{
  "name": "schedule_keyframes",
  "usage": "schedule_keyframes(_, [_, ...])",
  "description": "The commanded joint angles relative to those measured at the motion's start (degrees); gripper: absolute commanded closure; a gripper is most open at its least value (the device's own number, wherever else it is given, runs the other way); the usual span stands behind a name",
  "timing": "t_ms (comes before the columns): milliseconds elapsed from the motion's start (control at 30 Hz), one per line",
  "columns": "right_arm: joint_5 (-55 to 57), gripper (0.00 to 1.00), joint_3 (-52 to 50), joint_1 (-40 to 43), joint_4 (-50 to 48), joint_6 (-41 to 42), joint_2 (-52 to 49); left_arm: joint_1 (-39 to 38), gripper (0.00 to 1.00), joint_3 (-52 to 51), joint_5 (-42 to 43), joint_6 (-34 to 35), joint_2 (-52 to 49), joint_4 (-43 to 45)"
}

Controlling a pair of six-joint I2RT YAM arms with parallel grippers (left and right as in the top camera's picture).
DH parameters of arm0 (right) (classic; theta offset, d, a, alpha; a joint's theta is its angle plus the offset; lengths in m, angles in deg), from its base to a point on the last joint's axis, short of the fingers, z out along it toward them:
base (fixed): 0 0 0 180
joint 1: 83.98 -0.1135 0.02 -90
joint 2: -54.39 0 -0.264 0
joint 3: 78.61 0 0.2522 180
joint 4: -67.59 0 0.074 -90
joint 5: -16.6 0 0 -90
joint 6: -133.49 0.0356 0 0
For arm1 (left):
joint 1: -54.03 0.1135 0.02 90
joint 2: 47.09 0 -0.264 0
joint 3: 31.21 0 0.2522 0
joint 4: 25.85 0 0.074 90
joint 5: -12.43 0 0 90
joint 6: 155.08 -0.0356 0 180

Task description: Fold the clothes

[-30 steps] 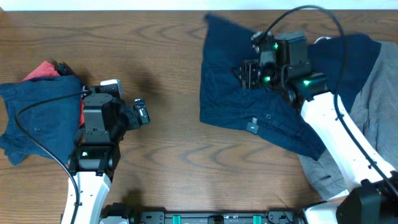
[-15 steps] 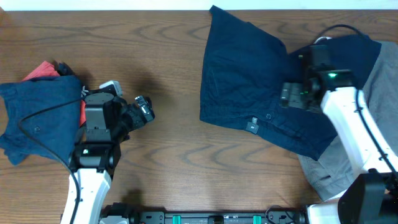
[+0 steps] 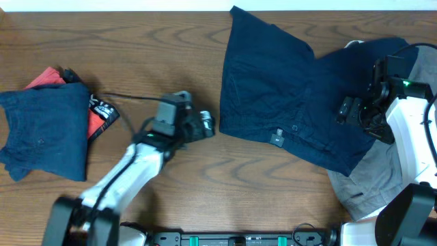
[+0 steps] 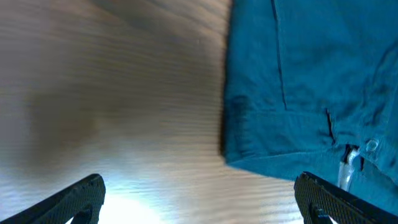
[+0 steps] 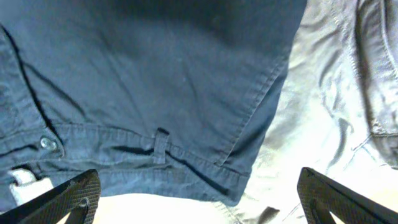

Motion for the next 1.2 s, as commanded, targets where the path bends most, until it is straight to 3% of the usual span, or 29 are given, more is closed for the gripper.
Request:
schedule_keyframes(0, [-1.2, 0.01, 0.48, 0.28, 0.68, 0.81, 0.17, -2.47, 0.02, 0.98, 0.26, 2.93, -4.9, 3.96])
schedule_keyframes(300, [-1.22, 0.01, 0.46, 0.28, 1.42, 0.83, 0.17, -8.04, 0.02, 0.98, 0.26, 11.52, -14.91, 15.52])
schedule_keyframes(367, [-1.22, 0.01, 0.46, 0.28, 1.4, 0.83, 0.17, -9.01, 0.2, 0.98, 0.22, 11.45, -15.45, 15.63])
schedule_keyframes(400, [-1.2, 0.01, 0.46, 0.28, 1.4, 0.83, 0.17, -9.29, 0.39, 0.98, 0.2, 11.45, -15.52, 15.61])
schedule_keyframes(467, [-1.2, 0.01, 0.46, 0.28, 1.42, 0.81, 0.17, -9.31, 0.63, 0.98, 0.02, 11.45, -15.5, 15.91])
schedule_keyframes(567, [-1.2, 0.01, 0.48, 0.28, 1.42, 0.81, 0.17, -8.26, 0.9, 0.98, 0.0, 11.37, -15.47, 17.59])
schedule_keyframes(600, [-1.2, 0.01, 0.48, 0.28, 1.42, 0.81, 0.17, -7.54, 0.94, 1.01, 0.02, 11.17, -15.34, 18.21])
schedule_keyframes(800, [-1.03, 0.01, 0.46, 0.35, 1.68, 0.57, 0.17, 1.09, 0.94, 1.03, 1.18, 9.64, -9.4, 18.12])
schedule_keyframes(1100, [-0.96, 0.01, 0.46, 0.33, 0.9, 0.59, 0.17, 24.37, 0.94, 7.37, 0.42, 8.85, 8.52, 18.32])
schedule_keyframes(1133, [-0.96, 0.01, 0.46, 0.33, 0.94, 0.59, 0.17, 26.27, 0.92, 7.85, 0.48, 8.85, 8.74, 18.21])
schedule_keyframes(1167, [-0.98, 0.01, 0.46, 0.33, 1.01, 0.57, 0.17, 28.02, 0.83, 8.11, 0.48, 8.85, 8.81, 17.57])
